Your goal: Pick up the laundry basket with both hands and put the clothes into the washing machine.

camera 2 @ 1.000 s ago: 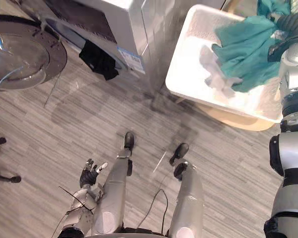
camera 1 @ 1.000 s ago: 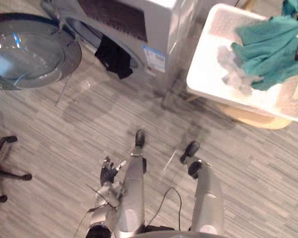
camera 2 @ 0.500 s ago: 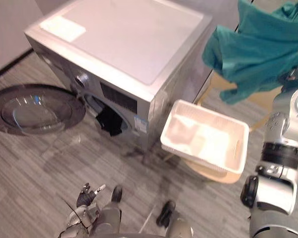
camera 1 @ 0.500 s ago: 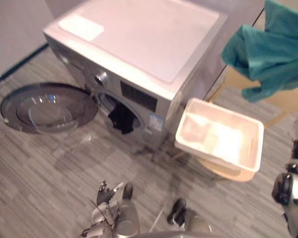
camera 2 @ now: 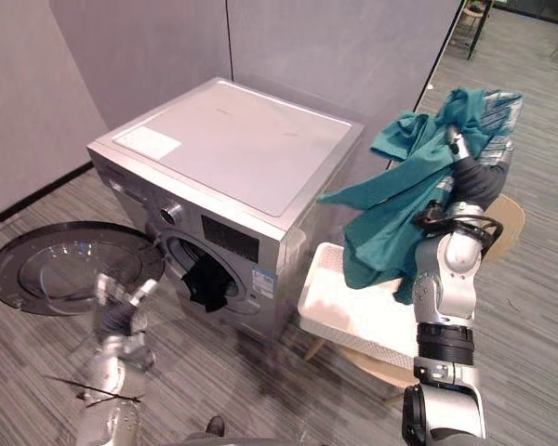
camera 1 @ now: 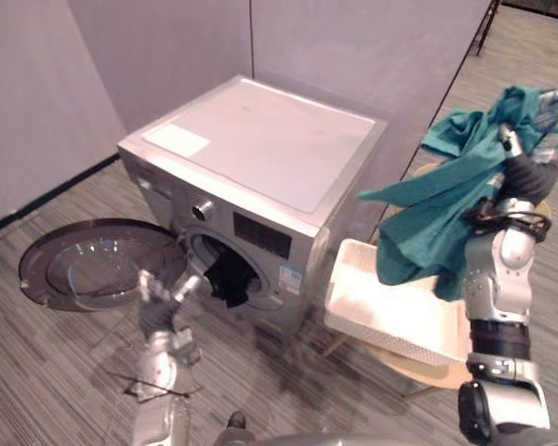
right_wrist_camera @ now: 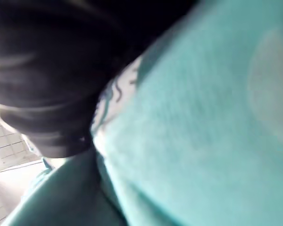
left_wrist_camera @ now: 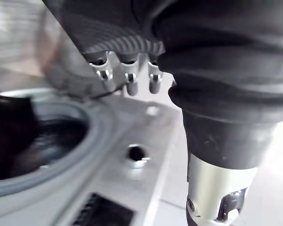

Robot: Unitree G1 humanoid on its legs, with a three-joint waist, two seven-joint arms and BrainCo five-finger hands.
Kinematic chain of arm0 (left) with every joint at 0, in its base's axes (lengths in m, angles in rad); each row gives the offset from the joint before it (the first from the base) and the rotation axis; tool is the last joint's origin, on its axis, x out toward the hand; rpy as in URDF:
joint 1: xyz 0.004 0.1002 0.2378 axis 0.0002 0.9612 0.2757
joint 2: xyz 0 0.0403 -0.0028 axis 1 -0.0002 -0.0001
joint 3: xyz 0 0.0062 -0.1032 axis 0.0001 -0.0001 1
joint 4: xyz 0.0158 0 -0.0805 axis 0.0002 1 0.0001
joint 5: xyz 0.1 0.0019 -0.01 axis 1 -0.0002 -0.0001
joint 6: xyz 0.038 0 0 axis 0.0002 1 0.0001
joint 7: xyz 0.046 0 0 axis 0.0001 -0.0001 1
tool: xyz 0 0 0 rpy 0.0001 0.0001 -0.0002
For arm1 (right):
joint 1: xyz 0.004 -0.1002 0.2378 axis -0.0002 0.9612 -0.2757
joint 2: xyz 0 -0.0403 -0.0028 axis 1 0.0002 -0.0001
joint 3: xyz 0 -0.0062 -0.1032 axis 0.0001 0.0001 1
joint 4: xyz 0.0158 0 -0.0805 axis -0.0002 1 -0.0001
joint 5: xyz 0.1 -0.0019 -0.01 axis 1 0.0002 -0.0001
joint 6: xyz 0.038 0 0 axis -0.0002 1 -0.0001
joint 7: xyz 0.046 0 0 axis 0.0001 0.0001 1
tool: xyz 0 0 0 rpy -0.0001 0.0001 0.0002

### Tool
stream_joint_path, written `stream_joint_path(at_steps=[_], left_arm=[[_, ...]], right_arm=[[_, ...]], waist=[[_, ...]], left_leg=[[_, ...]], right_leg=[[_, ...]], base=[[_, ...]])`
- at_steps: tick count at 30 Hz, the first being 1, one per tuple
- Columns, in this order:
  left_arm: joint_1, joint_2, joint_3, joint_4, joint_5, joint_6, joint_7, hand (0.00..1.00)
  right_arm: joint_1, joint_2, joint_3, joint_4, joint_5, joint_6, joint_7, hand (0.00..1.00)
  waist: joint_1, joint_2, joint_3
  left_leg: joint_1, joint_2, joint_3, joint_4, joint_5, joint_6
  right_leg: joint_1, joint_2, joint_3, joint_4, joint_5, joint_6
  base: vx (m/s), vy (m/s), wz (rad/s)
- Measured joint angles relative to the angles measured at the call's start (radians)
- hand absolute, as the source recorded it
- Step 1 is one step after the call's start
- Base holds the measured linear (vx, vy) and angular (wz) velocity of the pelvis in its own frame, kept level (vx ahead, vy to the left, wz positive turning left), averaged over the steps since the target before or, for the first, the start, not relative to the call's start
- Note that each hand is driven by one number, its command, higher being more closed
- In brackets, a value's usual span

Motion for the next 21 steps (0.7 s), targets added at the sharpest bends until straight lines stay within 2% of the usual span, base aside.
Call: stream_joint_path(at_steps=[4, 7, 9, 12, 16, 18, 21], left_arm=[[-0.004, 0.004, 0.039, -0.213, 0.031, -0.07, 0.04, 0.0], [-0.022, 0.018, 0.03, -0.322, 0.022, -0.104, 0.033, 0.0], [-0.034, 0.024, 0.019, -0.367, -0.003, -0.124, 0.002, 0.0], [-0.064, 0.04, -0.02, -0.402, -0.076, -0.134, -0.053, 0.0], [-0.108, 0.108, -0.133, -0.408, -0.208, -0.132, -0.122, 0.0], [-0.144, 0.129, -0.189, -0.408, -0.233, -0.123, -0.15, 0.0], [-0.213, 0.156, -0.267, -0.404, -0.267, -0.116, -0.168, 0.0]], right_arm=[[0.031, 0.04, 0.014, -0.101, 0.007, -0.004, 0.071, 1.0], [0.033, 0.046, 0.065, -0.121, 0.022, -0.006, 0.106, 1.0], [0.033, 0.059, 0.089, -0.132, 0.042, -0.008, 0.134, 1.0], [0.032, 0.068, 0.122, -0.132, 0.064, -0.007, 0.158, 1.0], [0.025, 0.068, 0.158, -0.132, 0.098, -0.007, 0.164, 1.0], [0.012, 0.067, 0.183, -0.129, 0.102, -0.005, 0.165, 1.0], [-0.045, 0.067, 0.228, -0.114, 0.117, 0.002, 0.164, 1.0]], waist=[[0.001, 0.017, -0.019], [0.0, 0.016, -0.023], [0.001, 0.017, -0.025], [0.0, 0.018, -0.025], [-0.003, 0.02, -0.026], [-0.005, 0.02, -0.026], [-0.023, 0.023, -0.026]], left_leg=[[0.024, -0.01, -0.019, -0.019, -0.002, 0.003], [0.033, -0.011, -0.029, -0.022, -0.002, 0.005], [0.034, -0.011, -0.031, -0.023, -0.002, 0.005], [0.041, -0.011, -0.031, -0.026, -0.001, 0.006], [0.045, -0.012, -0.027, -0.03, -0.001, 0.006], [0.045, -0.012, -0.025, -0.031, -0.001, 0.006], [0.045, -0.012, -0.022, -0.031, -0.001, 0.005]], right_leg=[[0.037, 0.001, -0.009, -0.032, 0.012, 0.005], [0.047, 0.002, -0.011, -0.033, 0.013, 0.005], [0.048, 0.002, -0.01, -0.032, 0.013, 0.004], [0.052, 0.002, -0.007, -0.032, 0.013, 0.003], [0.051, 0.002, -0.002, -0.032, 0.013, 0.003], [0.048, 0.002, 0.001, -0.032, 0.014, 0.003], [0.045, 0.002, 0.007, -0.032, 0.015, 0.002]], base=[[-0.02, 0.01, 0.09], [-0.03, 0.001, 0.05], [0.0, 0.0, 0.0], [0.0, 0.0, 0.0], [0.0, -0.002, -0.03], [0.01, -0.004, -0.05], [0.02, -0.005, -0.06]])
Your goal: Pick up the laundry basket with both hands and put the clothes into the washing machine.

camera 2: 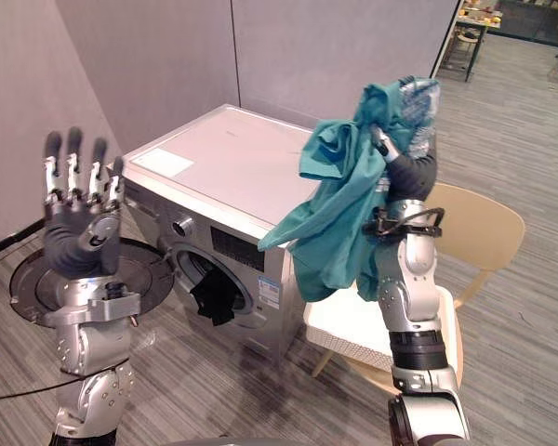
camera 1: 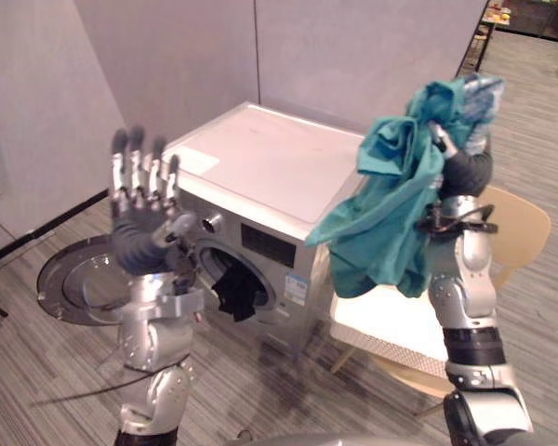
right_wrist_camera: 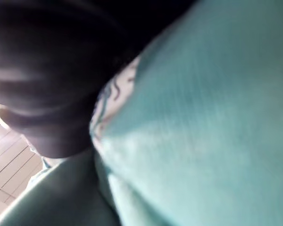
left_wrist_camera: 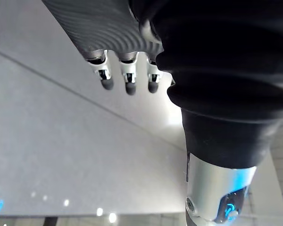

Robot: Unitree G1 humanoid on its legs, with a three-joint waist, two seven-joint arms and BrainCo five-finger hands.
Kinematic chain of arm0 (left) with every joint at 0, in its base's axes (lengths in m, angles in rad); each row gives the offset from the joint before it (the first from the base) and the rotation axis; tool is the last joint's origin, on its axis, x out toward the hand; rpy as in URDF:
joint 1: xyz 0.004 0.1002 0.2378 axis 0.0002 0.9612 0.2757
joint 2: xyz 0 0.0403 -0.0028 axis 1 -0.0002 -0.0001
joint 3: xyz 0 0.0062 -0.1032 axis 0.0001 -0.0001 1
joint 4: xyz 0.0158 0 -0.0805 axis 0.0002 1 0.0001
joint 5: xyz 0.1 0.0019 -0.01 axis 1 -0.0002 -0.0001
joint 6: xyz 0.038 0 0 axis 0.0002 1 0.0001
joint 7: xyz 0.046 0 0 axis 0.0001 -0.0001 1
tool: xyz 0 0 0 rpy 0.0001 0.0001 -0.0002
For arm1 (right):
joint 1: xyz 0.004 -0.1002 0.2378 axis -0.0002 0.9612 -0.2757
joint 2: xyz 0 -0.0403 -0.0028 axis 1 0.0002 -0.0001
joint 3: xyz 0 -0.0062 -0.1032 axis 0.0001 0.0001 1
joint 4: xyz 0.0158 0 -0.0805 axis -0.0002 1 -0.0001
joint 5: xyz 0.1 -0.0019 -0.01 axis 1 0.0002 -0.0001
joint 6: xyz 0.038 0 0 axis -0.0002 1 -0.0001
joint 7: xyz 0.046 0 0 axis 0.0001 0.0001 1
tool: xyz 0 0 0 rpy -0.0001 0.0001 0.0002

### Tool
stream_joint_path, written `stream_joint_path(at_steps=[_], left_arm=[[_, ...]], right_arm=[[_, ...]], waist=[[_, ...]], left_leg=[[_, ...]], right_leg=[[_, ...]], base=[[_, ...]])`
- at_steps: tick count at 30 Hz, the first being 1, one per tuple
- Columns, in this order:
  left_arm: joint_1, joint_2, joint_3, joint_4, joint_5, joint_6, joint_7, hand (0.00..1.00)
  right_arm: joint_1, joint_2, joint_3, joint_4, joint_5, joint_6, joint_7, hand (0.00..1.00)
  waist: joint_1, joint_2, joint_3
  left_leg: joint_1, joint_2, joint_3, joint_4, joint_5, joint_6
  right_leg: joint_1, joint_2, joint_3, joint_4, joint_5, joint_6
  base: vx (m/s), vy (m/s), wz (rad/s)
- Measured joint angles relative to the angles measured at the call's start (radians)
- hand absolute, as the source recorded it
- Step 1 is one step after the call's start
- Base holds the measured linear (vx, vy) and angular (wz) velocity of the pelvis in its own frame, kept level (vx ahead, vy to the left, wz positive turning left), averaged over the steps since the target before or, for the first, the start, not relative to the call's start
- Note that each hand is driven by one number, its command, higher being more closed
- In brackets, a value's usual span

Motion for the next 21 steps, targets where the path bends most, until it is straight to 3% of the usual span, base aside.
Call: stream_joint_path(at_steps=[7, 11, 18, 21], left_arm=[[-0.133, 0.029, -0.14, 0.147, -0.072, 0.039, -0.014, 0.0], [-0.211, 0.06, -0.207, 0.235, -0.115, 0.062, -0.015, 0.0], [-0.328, 0.108, -0.295, 0.333, -0.171, 0.1, -0.026, 0.0], [-0.369, 0.125, -0.312, 0.359, -0.181, 0.107, -0.035, 0.0]], right_arm=[[-0.063, -0.001, 0.066, 0.012, 0.01, 0.003, -0.003, 1.0], [-0.093, -0.003, 0.092, 0.046, 0.011, 0.03, -0.002, 1.0], [-0.097, -0.035, 0.114, 0.046, 0.031, 0.042, -0.005, 1.0], [-0.122, -0.038, 0.14, 0.048, 0.043, 0.054, -0.004, 1.0]], waist=[[-0.011, 0.002, 0.001], [-0.029, 0.006, 0.004], [-0.038, 0.009, 0.006], [-0.059, 0.013, 0.008]], left_leg=[[0.007, 0.001, 0.033, -0.004, 0.0, 0.0], [0.008, 0.002, 0.05, -0.007, 0.0, 0.0], [0.013, -0.001, 0.077, -0.02, 0.0, 0.0], [0.013, 0.0, 0.077, -0.021, 0.0, 0.0]], right_leg=[[-0.019, 0.0, 0.04, 0.0, 0.007, -0.003], [-0.031, 0.0, 0.058, -0.002, 0.014, -0.004], [-0.038, 0.003, 0.086, -0.034, 0.04, -0.003], [-0.038, 0.004, 0.086, -0.036, 0.04, -0.003]], base=[[0.01, 0.0, -0.14], [-0.01, 0.001, -0.13], [0.0, 0.003, -0.13], [0.0, 0.0, 0.0]])
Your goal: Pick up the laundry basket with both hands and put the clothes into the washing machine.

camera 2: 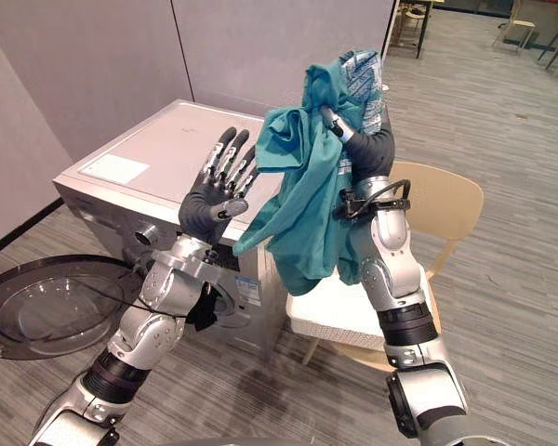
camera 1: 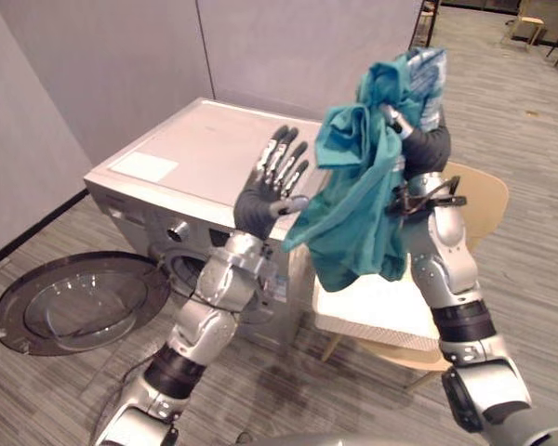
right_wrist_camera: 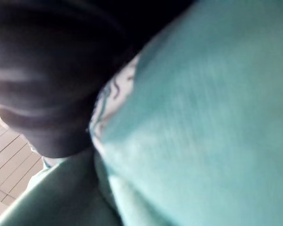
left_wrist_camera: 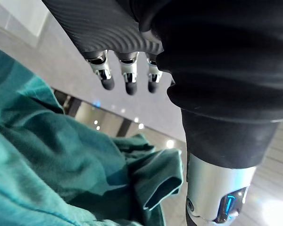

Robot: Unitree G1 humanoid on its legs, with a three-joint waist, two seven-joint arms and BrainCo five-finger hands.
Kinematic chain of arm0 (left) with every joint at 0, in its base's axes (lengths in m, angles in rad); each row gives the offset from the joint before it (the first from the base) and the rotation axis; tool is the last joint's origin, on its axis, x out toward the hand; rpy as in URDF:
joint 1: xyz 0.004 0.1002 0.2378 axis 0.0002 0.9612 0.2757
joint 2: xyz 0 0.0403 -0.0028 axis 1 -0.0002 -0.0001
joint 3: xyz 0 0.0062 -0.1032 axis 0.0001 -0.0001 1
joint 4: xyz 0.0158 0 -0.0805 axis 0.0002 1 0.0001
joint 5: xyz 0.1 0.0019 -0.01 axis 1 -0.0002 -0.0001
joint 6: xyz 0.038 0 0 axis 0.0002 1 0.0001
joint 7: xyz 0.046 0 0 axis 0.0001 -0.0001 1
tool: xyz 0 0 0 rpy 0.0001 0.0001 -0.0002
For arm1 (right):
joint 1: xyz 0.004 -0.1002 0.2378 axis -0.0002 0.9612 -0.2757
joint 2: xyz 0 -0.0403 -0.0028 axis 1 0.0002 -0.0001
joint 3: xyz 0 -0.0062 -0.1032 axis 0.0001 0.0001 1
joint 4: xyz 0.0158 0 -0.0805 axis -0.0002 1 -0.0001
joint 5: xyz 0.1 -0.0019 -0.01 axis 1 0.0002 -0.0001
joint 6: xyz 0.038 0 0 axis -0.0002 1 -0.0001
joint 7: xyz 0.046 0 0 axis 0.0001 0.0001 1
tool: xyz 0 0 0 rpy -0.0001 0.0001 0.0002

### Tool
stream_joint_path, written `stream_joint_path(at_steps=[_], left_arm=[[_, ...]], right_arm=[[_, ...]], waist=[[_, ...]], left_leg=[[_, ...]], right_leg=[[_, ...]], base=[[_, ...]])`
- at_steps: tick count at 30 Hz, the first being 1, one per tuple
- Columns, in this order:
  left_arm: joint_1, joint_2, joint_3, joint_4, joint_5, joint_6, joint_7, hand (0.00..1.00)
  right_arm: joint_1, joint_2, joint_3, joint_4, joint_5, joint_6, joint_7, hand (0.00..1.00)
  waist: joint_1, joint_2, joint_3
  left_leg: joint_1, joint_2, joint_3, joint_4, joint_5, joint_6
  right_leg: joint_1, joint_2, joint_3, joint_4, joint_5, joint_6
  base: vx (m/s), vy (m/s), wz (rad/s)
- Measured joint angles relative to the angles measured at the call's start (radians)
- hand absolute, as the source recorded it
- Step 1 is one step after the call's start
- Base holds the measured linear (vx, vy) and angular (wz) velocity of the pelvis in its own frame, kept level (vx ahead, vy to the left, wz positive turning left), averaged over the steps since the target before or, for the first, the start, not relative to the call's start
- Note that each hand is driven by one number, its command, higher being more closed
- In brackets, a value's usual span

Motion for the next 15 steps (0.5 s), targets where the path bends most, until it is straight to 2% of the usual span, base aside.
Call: stream_joint_path(at_steps=[9, 15], left_arm=[[-0.136, 0.059, -0.104, 0.064, -0.038, 0.018, -0.003, 0.0], [-0.221, 0.057, -0.155, 0.117, -0.044, 0.03, -0.006, 0.0]], right_arm=[[-0.035, -0.006, 0.021, 0.005, 0.013, 0.008, 0.003, 1.0], [-0.035, -0.017, 0.031, 0.006, 0.019, 0.009, 0.004, 1.0]], waist=[[-0.022, 0.005, 0.003], [-0.028, 0.013, 0.009]], left_leg=[[0.0, 0.0, 0.001, -0.001, 0.0, 0.0], [0.002, 0.0, 0.015, -0.001, 0.0, 0.0]], right_leg=[[0.001, 0.002, 0.005, -0.012, 0.005, 0.0], [-0.009, 0.004, 0.026, -0.017, 0.016, -0.001]], base=[[0.0, -0.001, 0.0], [-0.02, -0.005, -0.11]])
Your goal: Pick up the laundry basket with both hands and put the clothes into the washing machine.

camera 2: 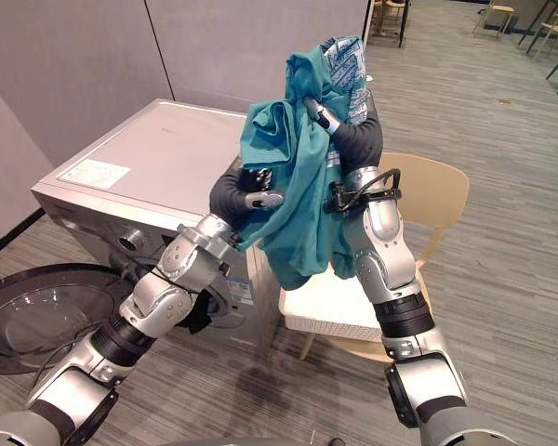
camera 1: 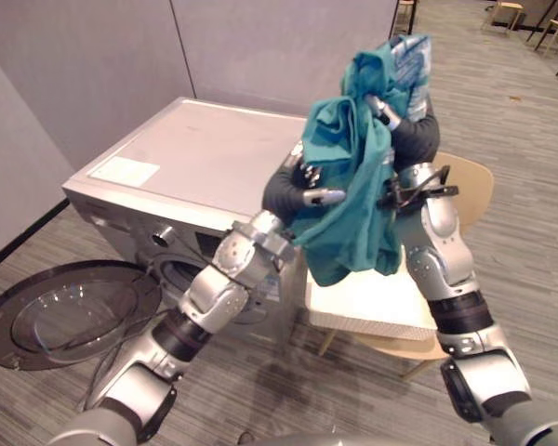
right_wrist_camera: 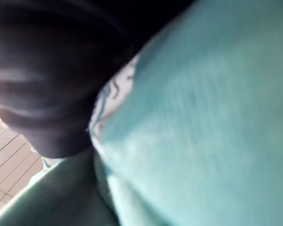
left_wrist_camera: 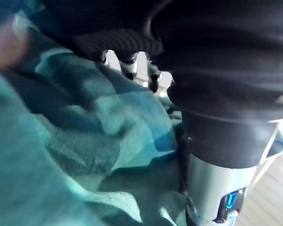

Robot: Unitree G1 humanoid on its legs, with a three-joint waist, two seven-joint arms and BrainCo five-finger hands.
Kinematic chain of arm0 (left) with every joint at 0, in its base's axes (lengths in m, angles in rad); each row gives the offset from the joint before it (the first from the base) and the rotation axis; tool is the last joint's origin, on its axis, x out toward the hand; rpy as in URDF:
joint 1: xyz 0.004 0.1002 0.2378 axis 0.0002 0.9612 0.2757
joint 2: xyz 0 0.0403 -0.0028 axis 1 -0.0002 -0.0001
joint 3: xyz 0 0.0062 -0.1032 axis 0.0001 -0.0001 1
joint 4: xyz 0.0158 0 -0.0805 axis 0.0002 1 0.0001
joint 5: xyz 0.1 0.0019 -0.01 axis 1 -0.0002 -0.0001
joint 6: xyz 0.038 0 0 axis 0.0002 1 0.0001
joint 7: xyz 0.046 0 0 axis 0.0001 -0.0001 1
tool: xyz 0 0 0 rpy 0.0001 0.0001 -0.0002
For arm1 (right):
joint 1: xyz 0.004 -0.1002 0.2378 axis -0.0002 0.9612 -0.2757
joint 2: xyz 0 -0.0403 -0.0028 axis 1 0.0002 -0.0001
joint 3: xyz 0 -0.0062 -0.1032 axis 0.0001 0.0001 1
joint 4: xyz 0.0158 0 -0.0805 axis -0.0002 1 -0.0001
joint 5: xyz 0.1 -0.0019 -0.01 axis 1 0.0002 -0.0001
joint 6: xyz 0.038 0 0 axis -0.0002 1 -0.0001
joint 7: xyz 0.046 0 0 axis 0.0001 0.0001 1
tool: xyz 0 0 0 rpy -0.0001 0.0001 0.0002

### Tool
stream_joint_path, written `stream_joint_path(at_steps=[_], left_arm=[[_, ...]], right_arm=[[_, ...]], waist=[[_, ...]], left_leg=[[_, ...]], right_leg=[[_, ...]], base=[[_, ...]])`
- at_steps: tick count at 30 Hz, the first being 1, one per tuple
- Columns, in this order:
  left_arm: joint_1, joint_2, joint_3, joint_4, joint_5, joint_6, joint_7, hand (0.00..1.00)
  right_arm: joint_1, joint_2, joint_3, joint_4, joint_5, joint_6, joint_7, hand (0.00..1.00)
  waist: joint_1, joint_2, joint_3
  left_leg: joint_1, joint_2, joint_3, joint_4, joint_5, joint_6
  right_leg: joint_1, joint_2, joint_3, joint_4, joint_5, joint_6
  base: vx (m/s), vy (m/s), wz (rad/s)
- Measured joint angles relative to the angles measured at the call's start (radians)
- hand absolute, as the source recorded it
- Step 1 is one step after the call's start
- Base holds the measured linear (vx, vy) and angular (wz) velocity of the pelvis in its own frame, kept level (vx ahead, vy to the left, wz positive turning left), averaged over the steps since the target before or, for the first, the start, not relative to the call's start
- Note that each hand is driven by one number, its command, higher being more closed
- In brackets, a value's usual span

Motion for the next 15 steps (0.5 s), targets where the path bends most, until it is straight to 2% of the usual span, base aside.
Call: stream_joint_path(at_steps=[5, 15], left_arm=[[-0.052, -0.004, -0.039, 0.047, -0.031, 0.014, -0.001, 0.0], [-0.155, -0.023, -0.066, 0.113, -0.032, 0.015, 0.006, 0.0]], right_arm=[[-0.006, -0.007, 0.001, 0.0, 0.0, 0.001, -0.001, 1.0], [-0.05, -0.029, -0.004, -0.001, 0.0, -0.001, -0.017, 1.0]], waist=[[-0.003, 0.0, 0.0], [-0.042, 0.0, 0.0]], left_leg=[[0.0, 0.001, 0.013, -0.003, 0.0, 0.0], [0.002, 0.003, 0.015, -0.006, 0.0, 0.0]], right_leg=[[-0.004, 0.004, 0.019, -0.021, 0.018, -0.002], [-0.005, 0.01, 0.034, -0.039, 0.032, -0.006]], base=[[-0.02, -0.006, -0.11], [-0.02, -0.01, -0.05]])
